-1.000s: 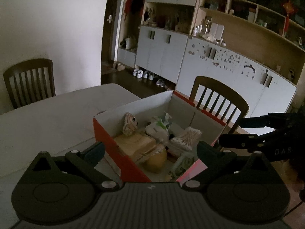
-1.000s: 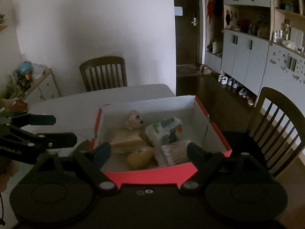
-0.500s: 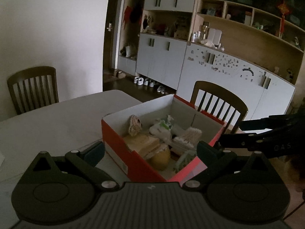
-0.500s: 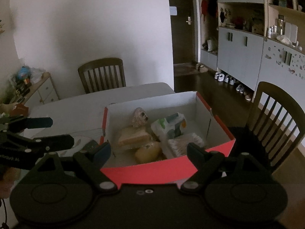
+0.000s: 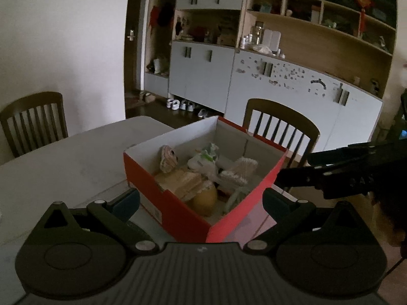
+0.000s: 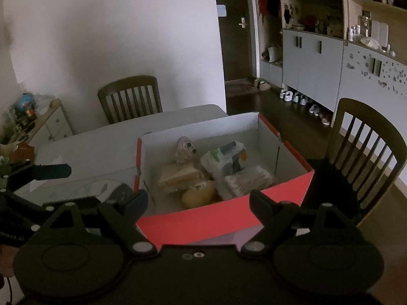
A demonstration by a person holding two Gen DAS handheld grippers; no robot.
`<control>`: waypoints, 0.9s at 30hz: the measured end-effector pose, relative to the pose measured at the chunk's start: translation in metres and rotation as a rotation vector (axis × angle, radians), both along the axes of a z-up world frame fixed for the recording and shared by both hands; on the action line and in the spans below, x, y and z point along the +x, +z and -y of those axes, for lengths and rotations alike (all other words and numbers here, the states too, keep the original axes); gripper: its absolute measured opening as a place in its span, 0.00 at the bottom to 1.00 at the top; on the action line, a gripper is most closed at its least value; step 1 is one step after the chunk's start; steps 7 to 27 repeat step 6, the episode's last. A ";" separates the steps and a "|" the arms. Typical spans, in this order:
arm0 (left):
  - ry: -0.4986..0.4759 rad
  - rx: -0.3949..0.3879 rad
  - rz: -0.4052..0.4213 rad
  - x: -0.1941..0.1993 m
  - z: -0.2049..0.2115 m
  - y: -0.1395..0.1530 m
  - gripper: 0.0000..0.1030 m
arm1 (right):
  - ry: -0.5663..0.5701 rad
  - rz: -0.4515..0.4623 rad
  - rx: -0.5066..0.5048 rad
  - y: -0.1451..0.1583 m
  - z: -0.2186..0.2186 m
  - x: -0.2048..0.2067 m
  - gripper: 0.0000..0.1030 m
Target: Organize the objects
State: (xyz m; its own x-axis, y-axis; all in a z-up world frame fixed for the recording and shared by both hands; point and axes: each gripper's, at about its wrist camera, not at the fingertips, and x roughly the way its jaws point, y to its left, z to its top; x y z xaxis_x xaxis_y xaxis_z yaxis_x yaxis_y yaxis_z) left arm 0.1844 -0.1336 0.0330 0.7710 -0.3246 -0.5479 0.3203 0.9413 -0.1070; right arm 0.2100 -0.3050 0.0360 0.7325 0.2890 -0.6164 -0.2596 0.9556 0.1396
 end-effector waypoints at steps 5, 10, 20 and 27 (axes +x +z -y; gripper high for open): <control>-0.019 0.001 -0.013 -0.002 0.000 -0.005 1.00 | -0.009 -0.006 -0.001 -0.001 -0.001 -0.002 0.84; -0.021 -0.002 -0.016 -0.002 0.000 -0.005 1.00 | -0.011 -0.006 -0.002 -0.001 -0.002 -0.002 0.84; -0.021 -0.002 -0.016 -0.002 0.000 -0.005 1.00 | -0.011 -0.006 -0.002 -0.001 -0.002 -0.002 0.84; -0.021 -0.002 -0.016 -0.002 0.000 -0.005 1.00 | -0.011 -0.006 -0.002 -0.001 -0.002 -0.002 0.84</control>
